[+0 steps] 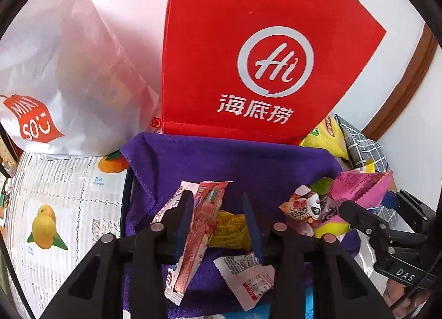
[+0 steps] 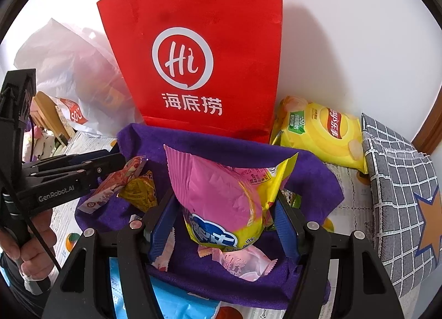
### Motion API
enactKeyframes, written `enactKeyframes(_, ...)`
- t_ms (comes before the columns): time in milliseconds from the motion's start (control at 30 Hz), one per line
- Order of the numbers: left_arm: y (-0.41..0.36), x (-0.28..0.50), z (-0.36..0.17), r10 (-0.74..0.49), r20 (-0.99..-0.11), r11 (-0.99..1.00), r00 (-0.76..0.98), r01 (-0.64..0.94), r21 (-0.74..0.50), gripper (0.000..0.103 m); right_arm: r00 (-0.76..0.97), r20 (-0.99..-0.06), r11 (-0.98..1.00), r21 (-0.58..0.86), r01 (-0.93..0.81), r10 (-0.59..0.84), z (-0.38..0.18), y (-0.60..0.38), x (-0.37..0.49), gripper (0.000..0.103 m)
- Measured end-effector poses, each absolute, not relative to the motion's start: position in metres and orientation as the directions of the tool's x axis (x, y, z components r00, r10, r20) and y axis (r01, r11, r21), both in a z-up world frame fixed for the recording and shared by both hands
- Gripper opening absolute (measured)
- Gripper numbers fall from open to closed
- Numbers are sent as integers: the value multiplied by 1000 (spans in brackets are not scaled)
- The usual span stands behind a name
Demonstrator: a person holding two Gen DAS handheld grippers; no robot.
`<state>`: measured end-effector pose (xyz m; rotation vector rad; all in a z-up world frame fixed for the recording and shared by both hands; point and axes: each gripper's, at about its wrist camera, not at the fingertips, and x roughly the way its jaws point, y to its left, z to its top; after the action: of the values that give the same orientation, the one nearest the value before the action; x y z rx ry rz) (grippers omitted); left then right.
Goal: Organize snacks
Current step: 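Lower the strawberry packet onto the towel and open the left gripper while the right lowers the triangular bag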
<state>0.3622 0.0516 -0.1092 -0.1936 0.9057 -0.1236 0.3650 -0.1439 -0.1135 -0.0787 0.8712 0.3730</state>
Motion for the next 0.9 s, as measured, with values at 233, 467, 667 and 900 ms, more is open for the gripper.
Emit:
enactKeyframes(233, 46, 357, -103, -200, -770, 977, 606, 63, -205, 45, 591, -756, 938, 83, -338, 280, -112, -145, 364, 66)
enactKeyframes(467, 41, 353, -98, -205, -776, 978, 596, 91, -188, 46, 571, -786, 940, 38, -339, 238, -121, -137, 368, 69)
enactKeyframes(667, 41, 348, -90, -213, -770, 977, 601, 109, -185, 49, 565, -770, 930, 98, -354, 297, -114, -140, 365, 74)
enactKeyframes(900, 44, 343, -82, -228, -764, 973, 604, 114, -200, 51, 588, -758, 935, 82, -344, 283, -108, -138, 356, 76)
